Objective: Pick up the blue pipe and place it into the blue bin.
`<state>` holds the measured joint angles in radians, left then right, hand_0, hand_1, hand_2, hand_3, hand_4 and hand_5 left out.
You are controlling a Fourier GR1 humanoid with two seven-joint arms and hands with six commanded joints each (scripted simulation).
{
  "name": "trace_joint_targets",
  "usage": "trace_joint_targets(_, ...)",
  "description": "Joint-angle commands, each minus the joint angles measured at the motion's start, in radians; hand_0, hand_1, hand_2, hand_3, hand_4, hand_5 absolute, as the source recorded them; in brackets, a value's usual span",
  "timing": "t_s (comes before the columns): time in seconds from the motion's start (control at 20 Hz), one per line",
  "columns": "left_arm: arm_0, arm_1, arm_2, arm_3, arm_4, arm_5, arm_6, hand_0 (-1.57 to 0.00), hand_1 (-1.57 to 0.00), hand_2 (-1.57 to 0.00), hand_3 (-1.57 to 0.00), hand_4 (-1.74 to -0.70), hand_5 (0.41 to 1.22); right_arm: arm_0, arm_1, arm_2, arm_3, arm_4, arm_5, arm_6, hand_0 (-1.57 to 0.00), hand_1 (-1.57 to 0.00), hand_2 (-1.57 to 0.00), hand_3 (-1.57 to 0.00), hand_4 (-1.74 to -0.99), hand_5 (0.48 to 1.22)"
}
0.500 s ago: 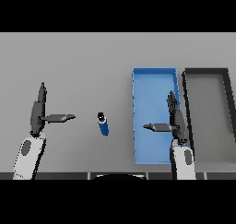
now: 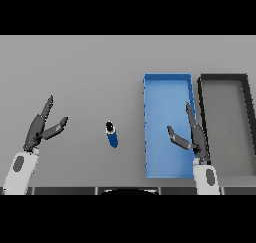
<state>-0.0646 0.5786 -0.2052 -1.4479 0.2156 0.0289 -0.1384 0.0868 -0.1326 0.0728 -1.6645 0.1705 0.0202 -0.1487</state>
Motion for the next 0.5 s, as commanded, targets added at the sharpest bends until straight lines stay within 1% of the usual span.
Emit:
trace_joint_targets(0.0,0.003,0.004,-0.006,0.002,-0.006,-0.012,-0.017,0.0,0.0,0.0,0.0,-0.96,0.592,0.007,-0.003,0.008,-0.018,0.007,0.002,0.016,0.0,0.0,0.0,0.0,-1.193,0.622)
trace_joint_targets(0.1,0.0,0.018,-0.006,0.008,0.006,-0.046,-0.03,0.0,0.0,0.0,0.0,-0.96,0.594,0.02,-0.013,0.008,-0.03,0.004,0.012,0.032,0.0,0.0,0.0,0.0,-1.206,0.625)
trace_joint_targets(0.2,0.01,0.028,-0.019,-0.024,0.022,-0.083,-0.043,0.0,0.0,0.0,0.0,-0.97,0.594,0.022,-0.009,0.016,-0.044,0.007,0.012,0.045,0.0,0.0,0.0,0.0,-1.197,0.621)
trace_joint_targets(0.25,0.035,0.049,-0.03,-0.047,0.029,-0.12,-0.055,0.0,0.0,0.0,0.0,-0.98,0.584,0.019,-0.016,0.011,-0.038,0.008,0.013,0.052,0.0,0.0,0.0,0.0,-1.192,0.621)
trace_joint_targets(0.3,0.039,0.057,-0.042,-0.064,0.029,-0.134,-0.042,0.0,0.0,0.0,0.0,-0.99,0.573,0.015,-0.018,0.013,-0.031,0.015,0.011,0.048,0.0,0.0,0.0,0.0,-1.181,0.619)
trace_joint_targets(0.35,0.056,0.081,-0.052,-0.084,0.031,-0.164,-0.042,0.0,0.0,0.0,0.0,-1.01,0.561,0.017,-0.018,0.013,-0.033,0.008,0.017,0.04,0.0,0.0,0.0,0.0,-1.18,0.617)
trace_joint_targets(0.45,0.076,0.092,-0.093,-0.14,0.027,-0.205,-0.031,0.0,0.0,0.0,0.0,-1.05,0.535,0.01,-0.022,0.011,-0.027,0.009,0.018,0.048,0.0,0.0,0.0,0.0,-1.176,0.615)
